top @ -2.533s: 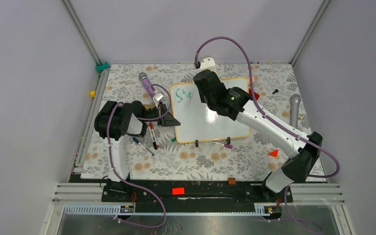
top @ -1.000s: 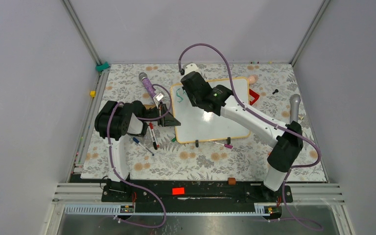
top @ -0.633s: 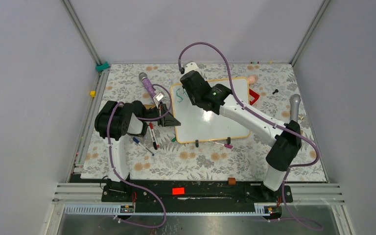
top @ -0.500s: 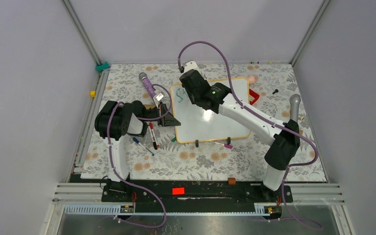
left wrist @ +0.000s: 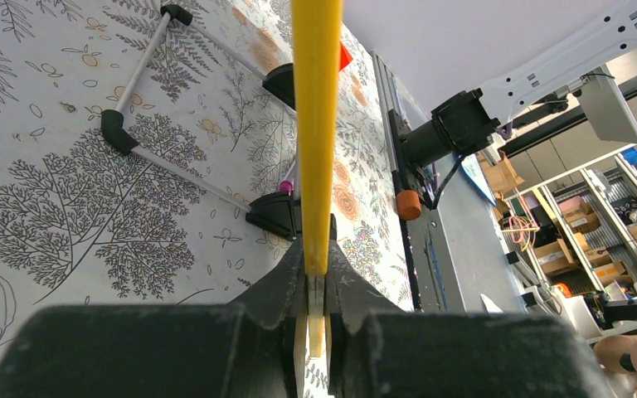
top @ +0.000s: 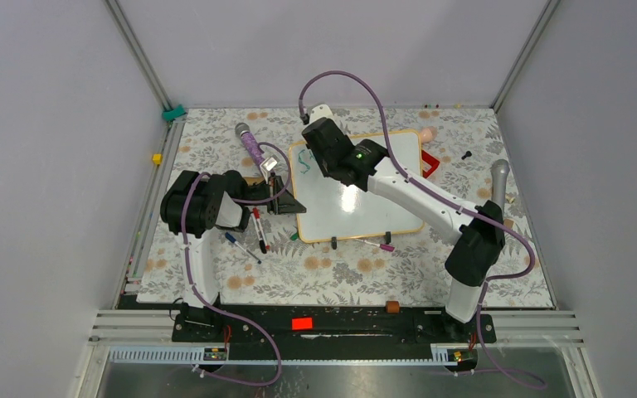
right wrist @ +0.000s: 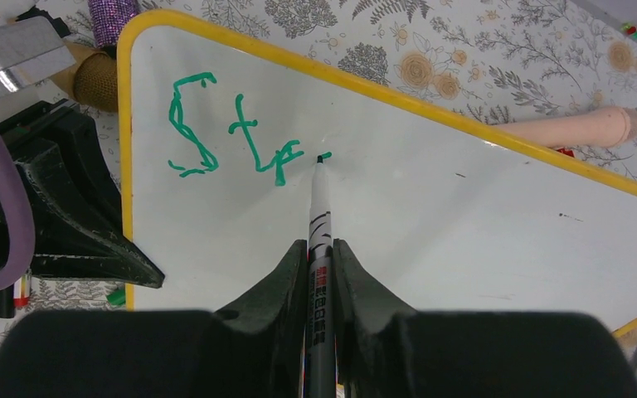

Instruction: Write a sentence on the whiteboard

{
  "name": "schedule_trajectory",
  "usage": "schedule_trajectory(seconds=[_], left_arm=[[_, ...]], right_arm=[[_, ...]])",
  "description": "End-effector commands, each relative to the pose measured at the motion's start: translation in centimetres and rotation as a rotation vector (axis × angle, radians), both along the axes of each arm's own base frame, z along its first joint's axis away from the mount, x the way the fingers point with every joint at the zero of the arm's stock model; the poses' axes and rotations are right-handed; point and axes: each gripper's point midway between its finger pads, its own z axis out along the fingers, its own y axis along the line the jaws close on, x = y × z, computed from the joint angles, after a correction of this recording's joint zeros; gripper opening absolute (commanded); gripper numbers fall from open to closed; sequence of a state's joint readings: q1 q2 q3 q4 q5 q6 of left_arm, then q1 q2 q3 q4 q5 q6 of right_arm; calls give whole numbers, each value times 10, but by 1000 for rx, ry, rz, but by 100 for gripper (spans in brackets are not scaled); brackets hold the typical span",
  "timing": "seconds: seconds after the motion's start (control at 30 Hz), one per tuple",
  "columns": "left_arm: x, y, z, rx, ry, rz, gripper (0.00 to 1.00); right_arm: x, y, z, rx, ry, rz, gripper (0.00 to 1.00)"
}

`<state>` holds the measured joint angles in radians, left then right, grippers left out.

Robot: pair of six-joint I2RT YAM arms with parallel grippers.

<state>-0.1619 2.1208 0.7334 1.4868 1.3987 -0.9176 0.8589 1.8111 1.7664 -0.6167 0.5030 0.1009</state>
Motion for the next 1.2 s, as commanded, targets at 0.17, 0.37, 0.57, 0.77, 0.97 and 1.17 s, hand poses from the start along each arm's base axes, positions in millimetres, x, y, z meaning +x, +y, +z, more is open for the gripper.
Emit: schedule_trajectory(seconds=[0.17, 0.37, 0.57, 0.77, 0.97, 1.17], left_arm=[[-6, 1, 1, 4, 10, -38, 0], [-6, 1, 1, 4, 7, -39, 0], [-7, 1, 2, 3, 7, -40, 0], [-7, 1, 2, 3, 5, -39, 0], [-7, 1, 1, 4, 5, -40, 0], [-7, 1, 2, 3, 5, -39, 0]], right_arm=[[-8, -1, -4, 3, 44, 37, 0], [-10, -15, -4, -30, 35, 4, 0], [-11, -27, 0, -53, 25, -22, 0], [-5, -34, 3, -53, 16, -49, 0], [3, -31, 8, -43, 7, -52, 0], [10, -24, 14, -41, -2, -50, 0]])
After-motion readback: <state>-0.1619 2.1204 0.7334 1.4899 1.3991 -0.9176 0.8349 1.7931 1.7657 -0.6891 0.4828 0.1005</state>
